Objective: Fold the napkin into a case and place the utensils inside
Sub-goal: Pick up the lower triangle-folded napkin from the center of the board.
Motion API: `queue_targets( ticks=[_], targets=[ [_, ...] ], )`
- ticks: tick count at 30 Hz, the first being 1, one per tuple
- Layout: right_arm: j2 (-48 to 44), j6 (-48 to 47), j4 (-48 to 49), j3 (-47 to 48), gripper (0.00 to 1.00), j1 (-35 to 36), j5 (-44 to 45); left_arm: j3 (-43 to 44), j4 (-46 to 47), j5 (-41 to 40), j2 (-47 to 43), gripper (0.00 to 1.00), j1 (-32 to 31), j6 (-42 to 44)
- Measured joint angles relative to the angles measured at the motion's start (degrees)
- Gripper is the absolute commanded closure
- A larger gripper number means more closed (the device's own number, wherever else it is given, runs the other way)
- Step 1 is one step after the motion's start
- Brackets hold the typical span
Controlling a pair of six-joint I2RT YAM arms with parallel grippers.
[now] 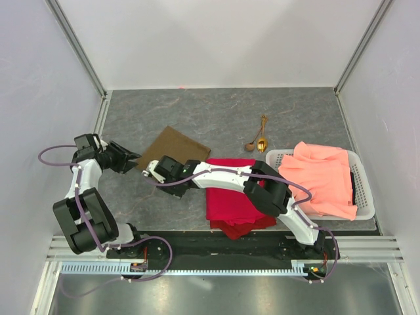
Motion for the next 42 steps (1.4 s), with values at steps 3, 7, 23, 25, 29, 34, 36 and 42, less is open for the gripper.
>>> queue_targets(
  ticks=[3,7,23,25,29,34,36,42],
  targets=[
    [0.13,0.28,0.42,-0.02,0.59,-0.57,-1.46,-0.13,0.42,0.20,-0.70,0.53,0.37,0.00],
    [0.22,0.35,1.25,-0.26,0.69,-0.76,-1.95,-0.13,0.98,0.90,-0.81,0.53,0.76,0.00],
    [0.24,5.01,2.27,0.59,1.00,-2.58,-8.90,-1.01,1.88,1.73,-0.55,0.42,2.23,0.00],
    [0.22,6.75,2.34,1.03,1.00,-3.21,-10.95,-1.01,2.01,1.73,-0.37,0.42,2.34,0.00],
    [-0.20,10.56,2.78,1.18,1.00,-4.81,-15.30,-1.01,2.27,1.64,0.48,0.36,2.34,-0.02],
    [-2.47,14.78,5.62,-0.76,1.00,-7.45,-20.26,-0.92,2.16,-0.15,2.99,0.37,2.34,-0.02],
    [-3.76,16.74,7.76,-2.80,1.00,-8.59,-22.45,-0.46,1.75,-1.46,4.87,0.38,2.36,-0.02],
    [-5.70,21.03,12.02,-6.73,1.00,-11.23,-27.08,3.74,0.26,-5.18,10.67,0.42,2.43,0.68]
  ],
)
